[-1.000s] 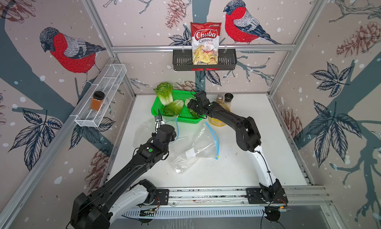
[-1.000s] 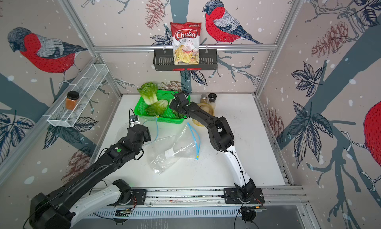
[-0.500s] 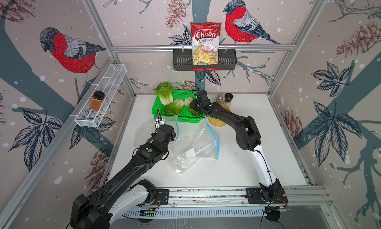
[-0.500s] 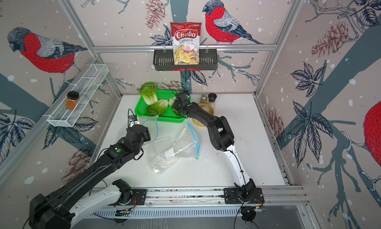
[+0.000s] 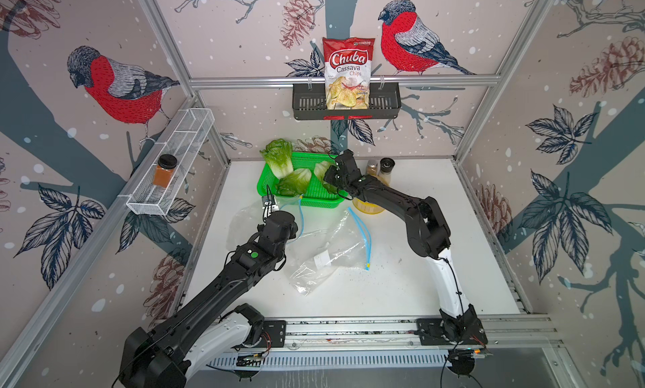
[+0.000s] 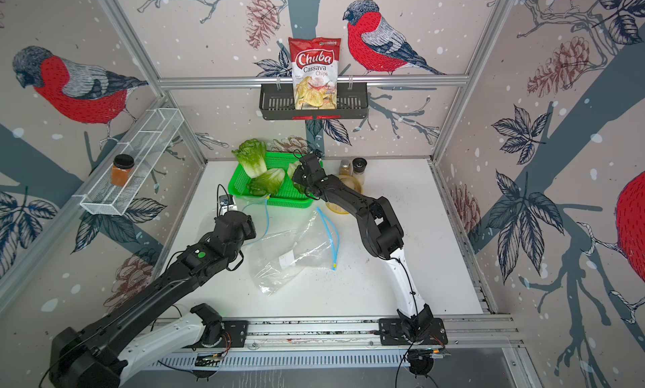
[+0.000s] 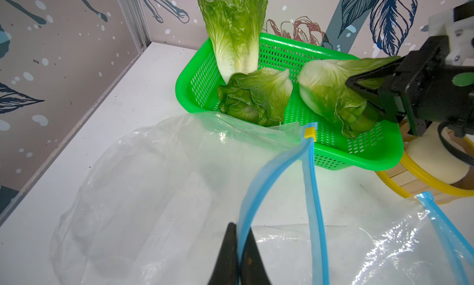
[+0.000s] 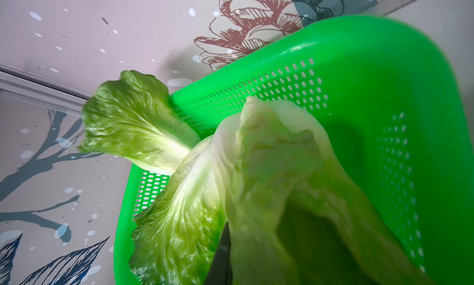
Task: Put the chinese cabbages into a zipper bag and zip it
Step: Pick up the Chinese cabbage from the basket, then place the Chinese cabbage in the zipper food storage bag.
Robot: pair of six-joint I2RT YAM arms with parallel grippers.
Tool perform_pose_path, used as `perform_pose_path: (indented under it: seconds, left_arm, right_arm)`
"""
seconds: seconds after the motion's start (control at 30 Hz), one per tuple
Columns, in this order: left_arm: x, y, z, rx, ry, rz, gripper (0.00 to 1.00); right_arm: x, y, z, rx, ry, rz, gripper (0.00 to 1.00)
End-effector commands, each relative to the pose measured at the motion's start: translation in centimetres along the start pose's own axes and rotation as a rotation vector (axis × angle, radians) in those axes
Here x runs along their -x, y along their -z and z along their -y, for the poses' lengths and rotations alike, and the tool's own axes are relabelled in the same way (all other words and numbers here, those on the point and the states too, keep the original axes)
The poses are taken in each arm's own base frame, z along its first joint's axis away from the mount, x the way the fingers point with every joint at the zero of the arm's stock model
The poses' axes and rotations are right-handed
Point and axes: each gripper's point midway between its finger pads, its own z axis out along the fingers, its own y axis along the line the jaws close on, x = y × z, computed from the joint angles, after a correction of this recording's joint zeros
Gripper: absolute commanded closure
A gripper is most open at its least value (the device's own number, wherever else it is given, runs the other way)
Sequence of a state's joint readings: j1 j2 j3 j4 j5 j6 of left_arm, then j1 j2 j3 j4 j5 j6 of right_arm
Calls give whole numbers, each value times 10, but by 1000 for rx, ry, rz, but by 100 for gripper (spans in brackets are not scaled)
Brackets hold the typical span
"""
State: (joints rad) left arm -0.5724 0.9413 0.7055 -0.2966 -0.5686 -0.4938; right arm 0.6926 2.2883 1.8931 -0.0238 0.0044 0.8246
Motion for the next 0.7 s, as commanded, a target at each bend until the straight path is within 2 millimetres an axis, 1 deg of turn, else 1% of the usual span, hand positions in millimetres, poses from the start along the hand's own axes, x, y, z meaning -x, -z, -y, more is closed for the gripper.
perform_pose_path:
  seconds: [0.0, 0.1, 0.2, 0.33, 0.4, 0.57, 0.67]
  left_arm:
    - [4, 0, 4, -25, 12, 13, 93]
    - [5, 3, 6, -42, 14, 13, 93]
    - [5, 5, 8, -56, 9, 4, 93]
    - [3, 6, 13, -89, 3, -12, 93]
    - [2, 7, 16, -106, 1, -21, 93]
    - [1, 9, 29, -167, -23, -47, 93]
    - [-1, 8, 37, -205, -35, -66, 93]
  right_arm:
    - [22, 18, -32, 141, 58, 63, 96]
    - [32, 40, -45, 217, 71, 89, 98]
    - [37, 61, -49, 229, 102, 107, 98]
    - [32, 88, -63, 309, 170, 71, 100]
    - [30, 102, -62, 309, 191, 68, 100]
    - [20, 138, -58, 322, 256, 39, 100]
    - [16, 167, -58, 337, 283, 41, 100]
